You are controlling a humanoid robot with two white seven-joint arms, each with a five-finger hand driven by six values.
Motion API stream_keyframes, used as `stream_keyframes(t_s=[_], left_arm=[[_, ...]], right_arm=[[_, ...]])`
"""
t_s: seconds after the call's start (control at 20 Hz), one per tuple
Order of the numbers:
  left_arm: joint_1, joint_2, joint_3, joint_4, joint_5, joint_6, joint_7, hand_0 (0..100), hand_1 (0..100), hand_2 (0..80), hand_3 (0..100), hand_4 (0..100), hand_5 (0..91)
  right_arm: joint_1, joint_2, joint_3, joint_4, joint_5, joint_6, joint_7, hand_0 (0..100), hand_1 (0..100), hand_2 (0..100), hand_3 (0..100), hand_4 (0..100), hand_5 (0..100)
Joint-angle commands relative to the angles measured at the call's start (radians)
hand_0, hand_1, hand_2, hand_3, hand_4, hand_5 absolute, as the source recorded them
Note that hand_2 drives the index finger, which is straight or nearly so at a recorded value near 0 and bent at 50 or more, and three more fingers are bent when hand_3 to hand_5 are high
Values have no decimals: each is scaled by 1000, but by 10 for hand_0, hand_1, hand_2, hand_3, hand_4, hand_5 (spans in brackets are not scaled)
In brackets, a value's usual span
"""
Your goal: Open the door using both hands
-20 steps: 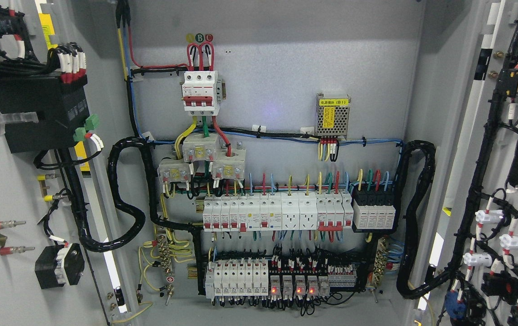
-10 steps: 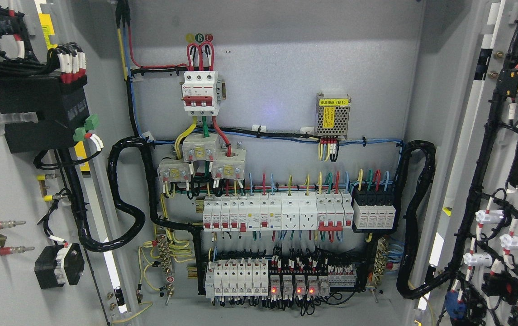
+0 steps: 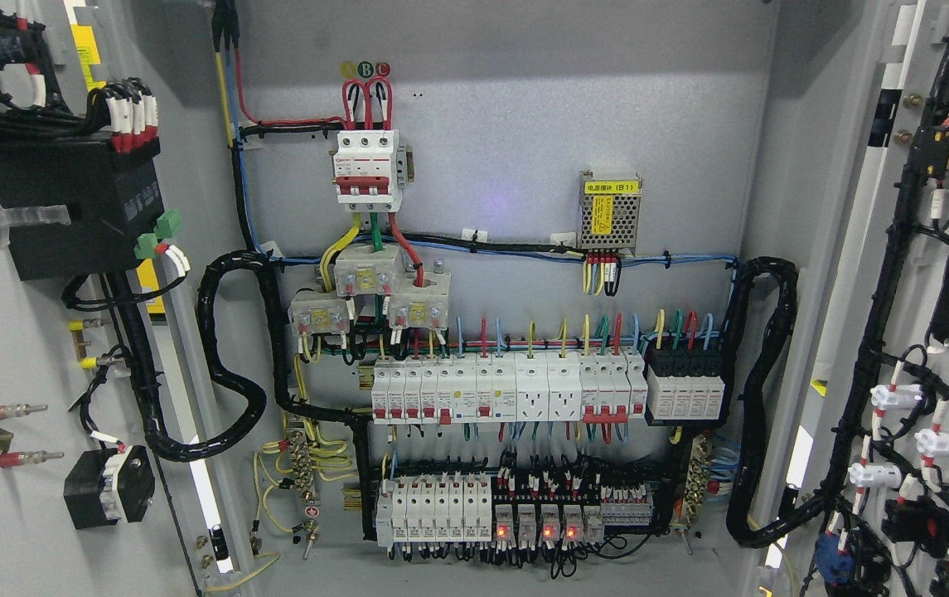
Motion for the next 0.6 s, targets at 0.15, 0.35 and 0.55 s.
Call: stream_keyframes(t_s=[0.15,0.35,0.55], left_arm=[[-48,1,81,-76,54,31,0,34,166,119,161,10,0],[-48,0,122,-76,83,32,0,27,164,107,134,5,0],[-48,4,162,-76,119,37,0,24,164,105,131,8,0]], right_arm=[[-31,-72,-40,-21,0,-7,-6,214,109,0,0,0,0],[-44,-92,-34,-21,-5,-2,-6,214,108,0,0,0,0],[-77,-118,-29,-19,-6,18,-6,215,107,0,0,0,0]])
